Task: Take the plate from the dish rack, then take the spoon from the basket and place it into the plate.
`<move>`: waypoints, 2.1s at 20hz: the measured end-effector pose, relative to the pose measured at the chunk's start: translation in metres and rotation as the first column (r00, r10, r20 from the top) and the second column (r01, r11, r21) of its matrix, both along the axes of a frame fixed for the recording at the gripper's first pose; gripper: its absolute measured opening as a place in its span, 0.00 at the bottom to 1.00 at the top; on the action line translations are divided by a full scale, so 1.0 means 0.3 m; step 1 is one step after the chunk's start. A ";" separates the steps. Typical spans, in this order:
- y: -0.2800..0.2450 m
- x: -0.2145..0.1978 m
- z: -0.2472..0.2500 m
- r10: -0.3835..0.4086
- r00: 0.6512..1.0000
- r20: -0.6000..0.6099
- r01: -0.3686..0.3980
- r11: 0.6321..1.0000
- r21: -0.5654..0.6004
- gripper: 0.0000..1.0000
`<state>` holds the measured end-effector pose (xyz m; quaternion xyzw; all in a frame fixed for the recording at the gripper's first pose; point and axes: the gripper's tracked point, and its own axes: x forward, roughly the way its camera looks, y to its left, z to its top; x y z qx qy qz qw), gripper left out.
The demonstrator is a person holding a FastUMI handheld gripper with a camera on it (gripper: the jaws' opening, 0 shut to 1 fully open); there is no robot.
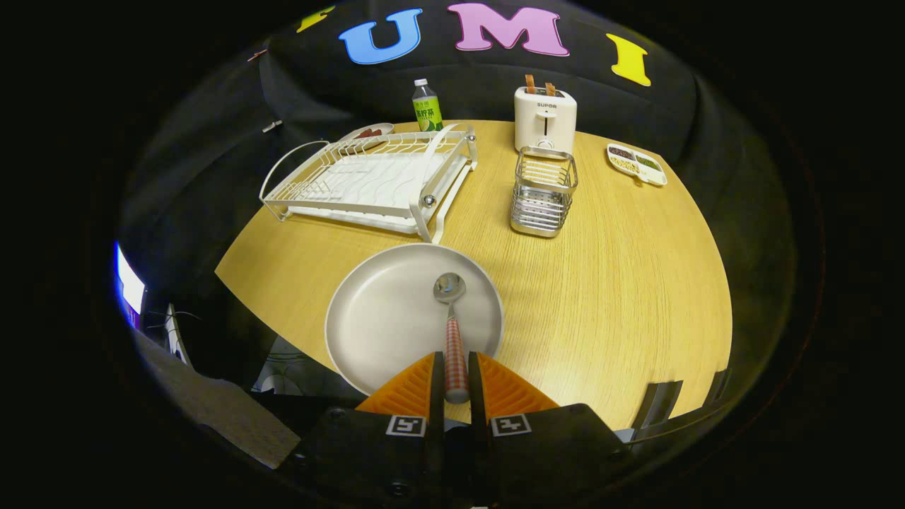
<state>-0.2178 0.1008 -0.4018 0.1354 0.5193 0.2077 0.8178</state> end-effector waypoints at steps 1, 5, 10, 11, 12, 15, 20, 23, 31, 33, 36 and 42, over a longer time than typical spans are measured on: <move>0.002 -0.009 -0.018 0.004 1.000 -0.011 -0.004 1.000 -0.006 0.18; -0.008 0.006 -0.024 -0.025 1.000 -0.011 0.025 1.000 -0.011 0.57; -0.019 0.034 0.012 -0.043 0.999 0.005 0.043 0.999 -0.015 0.99; -0.020 0.048 0.032 -0.049 0.999 0.013 0.049 0.999 -0.007 0.99; -0.022 0.068 0.064 -0.056 0.998 0.031 0.056 0.998 0.006 0.99; -0.057 0.159 0.156 -0.083 0.992 0.092 0.081 0.996 0.024 0.99; -0.132 0.330 0.353 -0.179 0.960 0.217 0.167 0.983 0.076 0.99; -0.182 0.412 0.468 -0.209 0.928 0.308 0.194 0.978 0.081 0.99; -0.277 0.552 0.787 -0.234 0.824 0.516 0.224 0.971 0.083 0.99; -0.320 0.586 0.870 -0.252 0.791 0.558 0.245 0.965 0.089 0.99; -0.397 0.610 0.982 -0.267 0.737 0.621 0.276 0.957 0.084 0.99; -0.461 0.614 1.130 -0.307 0.657 0.688 0.320 0.941 0.113 0.98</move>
